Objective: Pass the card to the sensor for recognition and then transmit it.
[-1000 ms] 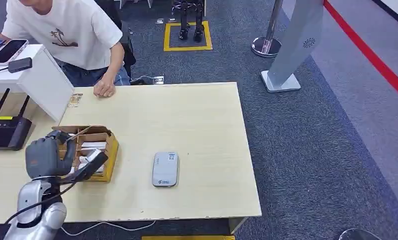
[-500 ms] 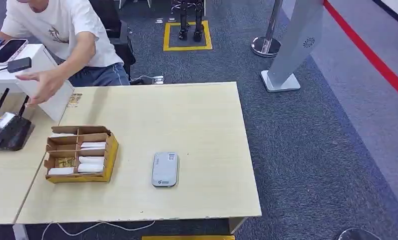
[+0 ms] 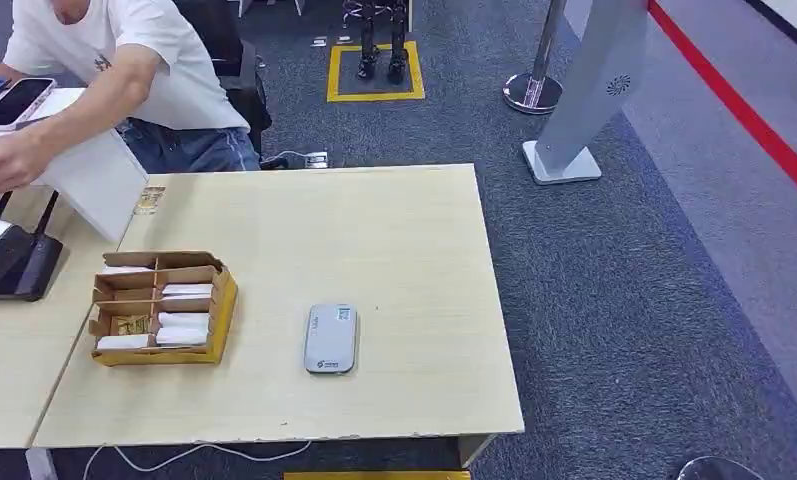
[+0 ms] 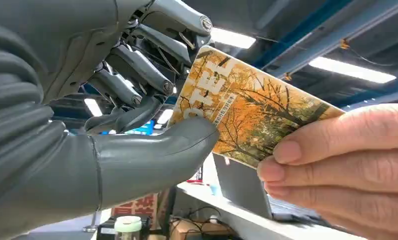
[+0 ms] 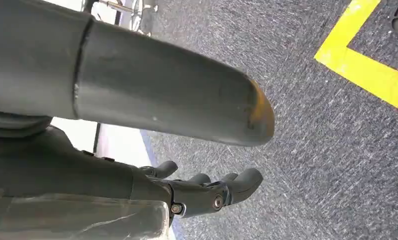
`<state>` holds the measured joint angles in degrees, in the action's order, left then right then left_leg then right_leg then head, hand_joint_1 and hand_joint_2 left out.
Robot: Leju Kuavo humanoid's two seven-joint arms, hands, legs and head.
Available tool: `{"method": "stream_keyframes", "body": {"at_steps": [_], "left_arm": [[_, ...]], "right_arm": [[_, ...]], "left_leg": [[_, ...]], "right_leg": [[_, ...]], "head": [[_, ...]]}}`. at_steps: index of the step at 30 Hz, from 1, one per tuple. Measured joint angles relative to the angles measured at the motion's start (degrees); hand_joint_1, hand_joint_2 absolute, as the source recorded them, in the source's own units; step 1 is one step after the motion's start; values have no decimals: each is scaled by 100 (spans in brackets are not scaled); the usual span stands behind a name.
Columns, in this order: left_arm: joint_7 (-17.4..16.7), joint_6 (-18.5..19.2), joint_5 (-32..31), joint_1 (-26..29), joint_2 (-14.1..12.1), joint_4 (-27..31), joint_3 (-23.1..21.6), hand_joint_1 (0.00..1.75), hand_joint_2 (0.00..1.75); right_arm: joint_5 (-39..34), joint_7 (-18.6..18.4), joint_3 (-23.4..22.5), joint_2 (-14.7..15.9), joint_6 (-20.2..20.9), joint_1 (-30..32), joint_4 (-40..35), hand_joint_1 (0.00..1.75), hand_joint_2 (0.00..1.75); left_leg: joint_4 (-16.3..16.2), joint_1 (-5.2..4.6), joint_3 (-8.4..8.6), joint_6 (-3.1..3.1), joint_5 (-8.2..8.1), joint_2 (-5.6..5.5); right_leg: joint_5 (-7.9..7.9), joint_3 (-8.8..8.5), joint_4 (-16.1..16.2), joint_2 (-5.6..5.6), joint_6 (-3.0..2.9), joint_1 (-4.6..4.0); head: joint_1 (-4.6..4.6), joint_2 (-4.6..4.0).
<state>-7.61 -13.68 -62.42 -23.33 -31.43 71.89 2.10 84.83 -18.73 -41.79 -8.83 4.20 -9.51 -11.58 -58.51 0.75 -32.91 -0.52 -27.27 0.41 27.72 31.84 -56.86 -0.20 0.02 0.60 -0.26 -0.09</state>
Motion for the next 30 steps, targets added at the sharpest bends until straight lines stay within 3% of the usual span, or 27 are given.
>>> {"method": "stream_keyframes", "body": {"at_steps": [17, 18, 19, 20, 30], "left_arm": [[72, 221, 155, -40, 244, 105, -249, 175, 175], [74, 221, 155, -53, 258, 109, -254, 0, 175], [74, 221, 155, -61, 271, 116, -260, 0, 175], [74, 221, 157, -64, 280, 122, -262, 0, 0], [170, 341, 638, 25, 415, 451, -354, 0, 0]], "right_arm": [[-85, 22, 0, -13, -2, 7, 0, 0, 0], [-90, 22, 0, -13, -2, 8, 0, 0, 0], [-96, 22, 0, -13, -2, 9, 0, 0, 0], [-98, 22, 0, -13, -2, 10, 0, 0, 0], [-166, 48, -2, -13, -2, 50, 0, 0, 0]], "left_leg": [[0, 1, 0, -6, -5, 58], [0, 1, 0, -6, -5, 59], [0, 1, 0, -6, -5, 60], [0, 0, 0, -6, -5, 60], [0, 1, -1, -6, -5, 54]], "right_leg": [[-10, 20, -1, 49, -14, 0], [-10, 21, -1, 51, -15, 0], [-10, 21, -1, 51, -15, 0], [-10, 21, -1, 51, -15, 0], [-12, 17, -1, 43, -15, 0]], "head": [[0, 0], [0, 0], [2, 0], [0, 2], [2, 2]]}}
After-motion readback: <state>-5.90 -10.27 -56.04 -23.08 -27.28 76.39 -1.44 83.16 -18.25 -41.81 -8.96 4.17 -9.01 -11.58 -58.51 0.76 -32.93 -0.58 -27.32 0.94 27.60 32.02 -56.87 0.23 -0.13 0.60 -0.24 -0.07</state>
